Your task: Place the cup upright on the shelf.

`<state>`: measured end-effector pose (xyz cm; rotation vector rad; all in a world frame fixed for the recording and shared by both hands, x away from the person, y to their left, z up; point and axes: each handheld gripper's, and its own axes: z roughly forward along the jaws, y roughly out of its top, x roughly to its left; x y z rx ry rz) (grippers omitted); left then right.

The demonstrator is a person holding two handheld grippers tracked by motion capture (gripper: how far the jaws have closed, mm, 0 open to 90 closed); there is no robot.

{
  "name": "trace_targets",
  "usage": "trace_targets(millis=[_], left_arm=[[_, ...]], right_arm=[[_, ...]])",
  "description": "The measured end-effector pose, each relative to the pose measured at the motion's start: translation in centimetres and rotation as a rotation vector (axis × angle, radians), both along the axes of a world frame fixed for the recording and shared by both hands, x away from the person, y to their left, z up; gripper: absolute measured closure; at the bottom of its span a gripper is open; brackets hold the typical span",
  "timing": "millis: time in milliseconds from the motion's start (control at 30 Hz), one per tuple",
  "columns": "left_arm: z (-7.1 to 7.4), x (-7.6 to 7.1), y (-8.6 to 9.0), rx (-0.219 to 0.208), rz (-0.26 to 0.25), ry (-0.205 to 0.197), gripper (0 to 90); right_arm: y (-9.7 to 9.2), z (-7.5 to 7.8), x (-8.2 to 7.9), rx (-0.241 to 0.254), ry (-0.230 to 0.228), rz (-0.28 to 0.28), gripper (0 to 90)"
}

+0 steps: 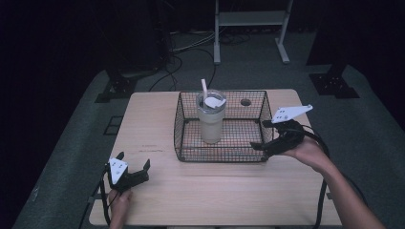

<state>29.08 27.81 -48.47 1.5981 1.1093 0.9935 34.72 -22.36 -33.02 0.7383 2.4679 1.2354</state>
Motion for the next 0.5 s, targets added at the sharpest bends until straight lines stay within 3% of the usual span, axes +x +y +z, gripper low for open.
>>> trace_targets(millis=[500], left_arm=[[0.0, 0.0, 0.0, 0.003, 0.0, -0.001, 0.0]], right_arm=[[-1.7, -1.9, -1.7, 0.028, 0.019, -0.008, 9.0]])
